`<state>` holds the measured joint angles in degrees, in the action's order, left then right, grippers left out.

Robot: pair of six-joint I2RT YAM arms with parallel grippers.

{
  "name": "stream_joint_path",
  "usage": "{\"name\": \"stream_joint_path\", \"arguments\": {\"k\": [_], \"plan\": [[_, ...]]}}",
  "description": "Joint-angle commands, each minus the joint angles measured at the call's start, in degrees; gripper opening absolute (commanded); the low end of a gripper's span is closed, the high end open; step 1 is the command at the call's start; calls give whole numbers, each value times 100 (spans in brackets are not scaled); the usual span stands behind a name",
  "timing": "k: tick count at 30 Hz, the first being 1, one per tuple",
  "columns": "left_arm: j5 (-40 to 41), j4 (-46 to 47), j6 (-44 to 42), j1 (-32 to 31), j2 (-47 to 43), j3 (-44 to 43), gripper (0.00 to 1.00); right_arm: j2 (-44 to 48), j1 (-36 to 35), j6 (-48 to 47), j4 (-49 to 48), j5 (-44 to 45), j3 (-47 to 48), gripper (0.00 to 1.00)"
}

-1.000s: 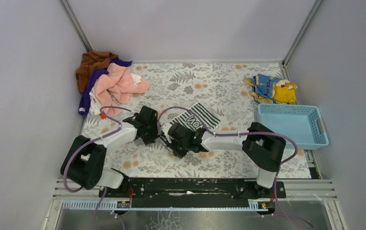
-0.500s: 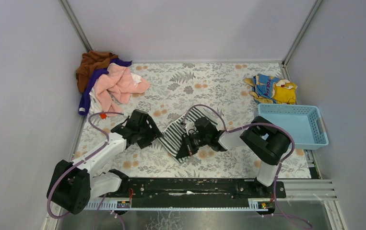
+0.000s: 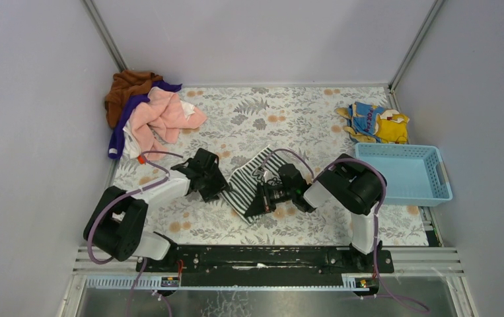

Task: Roll the towels
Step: Roll the towel at the center of the board.

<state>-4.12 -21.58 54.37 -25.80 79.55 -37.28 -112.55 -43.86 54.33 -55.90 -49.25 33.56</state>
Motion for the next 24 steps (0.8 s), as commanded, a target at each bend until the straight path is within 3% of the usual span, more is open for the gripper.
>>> {"name": "stream_joint_path", "arguments": {"k": [1, 4, 9, 14, 18, 24], "plan": [[195, 292, -82, -82, 392, -150, 48, 278, 35, -413, 811, 160, 53, 4], [268, 250, -142, -98, 557, -74, 43, 875, 25, -1347, 2371, 651, 348, 12], [352, 180, -208, -109, 623, 47, 40, 1912, -186, -2527, 4426, 1755, 880, 33], [398, 8, -293, -134, 624, -53, 39, 2566, -994, -3522, 6015, 3707, 1576, 51], [357, -31, -287, -178, 607, -118, 39, 2707, -1977, -4062, 6359, 5706, 1921, 60], [387, -111, -265, -237, 604, -191, 40, 2238, -2910, -4648, 6540, 7113, 2423, 62]]}}
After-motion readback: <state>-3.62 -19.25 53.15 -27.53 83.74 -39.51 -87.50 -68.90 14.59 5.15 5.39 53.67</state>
